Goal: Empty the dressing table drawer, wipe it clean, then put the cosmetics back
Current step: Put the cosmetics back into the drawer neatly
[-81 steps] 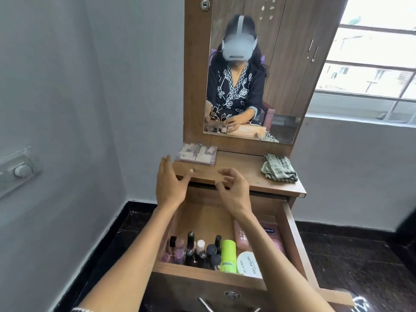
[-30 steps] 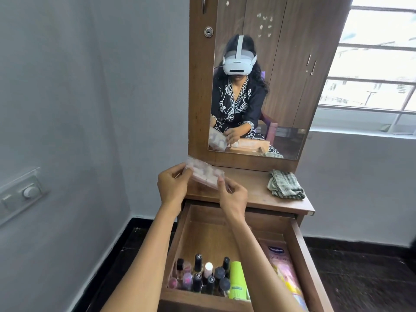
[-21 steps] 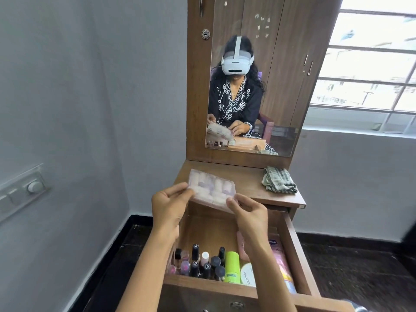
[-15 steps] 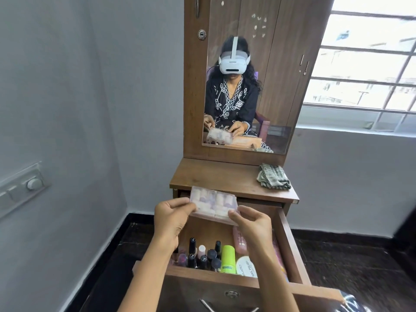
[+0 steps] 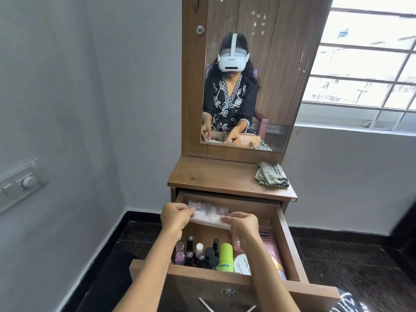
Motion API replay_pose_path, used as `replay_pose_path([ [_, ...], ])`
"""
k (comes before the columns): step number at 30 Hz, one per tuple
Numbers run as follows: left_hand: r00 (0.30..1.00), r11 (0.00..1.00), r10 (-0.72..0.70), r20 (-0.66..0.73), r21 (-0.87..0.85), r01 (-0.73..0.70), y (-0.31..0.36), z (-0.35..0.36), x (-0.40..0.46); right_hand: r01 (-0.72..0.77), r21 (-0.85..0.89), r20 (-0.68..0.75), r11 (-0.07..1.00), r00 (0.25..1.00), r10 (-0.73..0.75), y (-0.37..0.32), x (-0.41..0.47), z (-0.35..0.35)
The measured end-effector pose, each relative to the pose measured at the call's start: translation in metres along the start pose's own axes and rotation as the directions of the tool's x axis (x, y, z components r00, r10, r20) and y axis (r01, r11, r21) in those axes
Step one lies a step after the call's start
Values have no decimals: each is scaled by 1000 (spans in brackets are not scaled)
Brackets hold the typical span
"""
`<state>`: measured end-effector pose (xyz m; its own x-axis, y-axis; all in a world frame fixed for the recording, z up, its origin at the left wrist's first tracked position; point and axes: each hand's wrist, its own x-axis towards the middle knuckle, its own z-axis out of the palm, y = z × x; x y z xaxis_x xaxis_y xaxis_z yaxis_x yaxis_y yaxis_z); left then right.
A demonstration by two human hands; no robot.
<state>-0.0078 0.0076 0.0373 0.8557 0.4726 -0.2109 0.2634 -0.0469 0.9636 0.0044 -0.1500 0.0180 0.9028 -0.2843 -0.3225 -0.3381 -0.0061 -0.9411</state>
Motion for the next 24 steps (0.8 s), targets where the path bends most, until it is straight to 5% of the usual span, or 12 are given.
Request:
replay_pose_path([
  [11,996,873,86,32,479,-91,-16,11,6,4,-126,-14,992,1000,-6,10,15,13],
  [24,992,767,96,88,628,-130,-23,15,9,4,-240,20,971,1000,1,21,26,17],
])
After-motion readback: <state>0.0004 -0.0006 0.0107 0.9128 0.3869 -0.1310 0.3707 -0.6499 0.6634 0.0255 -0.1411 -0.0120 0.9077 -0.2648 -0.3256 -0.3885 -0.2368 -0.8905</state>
